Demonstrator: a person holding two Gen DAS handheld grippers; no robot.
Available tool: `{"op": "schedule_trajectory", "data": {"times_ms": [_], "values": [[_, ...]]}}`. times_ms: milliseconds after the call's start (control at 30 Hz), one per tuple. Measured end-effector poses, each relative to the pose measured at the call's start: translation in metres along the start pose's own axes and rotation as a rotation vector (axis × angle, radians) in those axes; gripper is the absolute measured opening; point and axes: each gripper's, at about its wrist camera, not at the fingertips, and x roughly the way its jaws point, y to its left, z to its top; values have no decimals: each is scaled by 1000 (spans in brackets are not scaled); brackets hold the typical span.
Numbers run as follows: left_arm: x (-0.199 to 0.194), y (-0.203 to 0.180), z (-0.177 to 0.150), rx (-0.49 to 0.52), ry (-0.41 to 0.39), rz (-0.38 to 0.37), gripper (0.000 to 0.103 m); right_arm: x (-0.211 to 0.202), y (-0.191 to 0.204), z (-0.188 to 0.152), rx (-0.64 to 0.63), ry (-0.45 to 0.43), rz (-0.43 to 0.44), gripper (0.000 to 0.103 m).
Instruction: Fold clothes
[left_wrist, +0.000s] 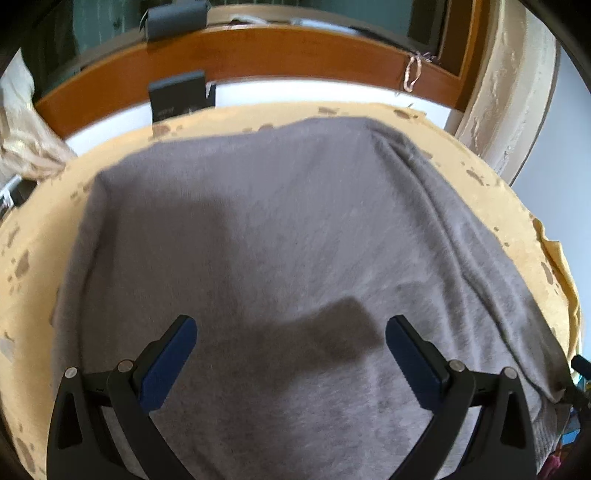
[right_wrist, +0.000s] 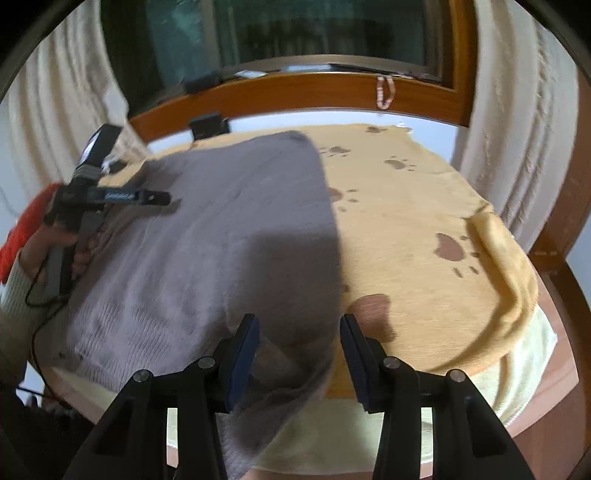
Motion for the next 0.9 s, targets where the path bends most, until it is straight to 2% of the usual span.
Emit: {"op": "schedule_trajectory", "data": {"times_ms": [100, 233, 300, 367, 600, 767, 900], "values": [[6, 6, -5, -16, 14, 4, 103, 11, 4, -2, -19, 44, -33, 48], [6, 5, -8, -5, 9, 2, 103, 22, 1, -3, -8, 85, -91, 16], [7, 4, -9, 1, 8, 10, 103, 19, -6, 0, 28, 72, -114, 10], [8, 4, -9, 5, 8, 16, 103, 12, -11, 5, 42, 41, -178, 10], [8, 3, -9, 7, 8, 20, 103, -31, -42, 37, 78, -182, -544, 10], [7, 6, -9, -5, 4, 7, 103, -39, -80, 63, 186, -289, -679, 10], [6, 10, -9, -19, 0, -13, 103, -30, -105, 95, 218, -329, -767, 10]]}}
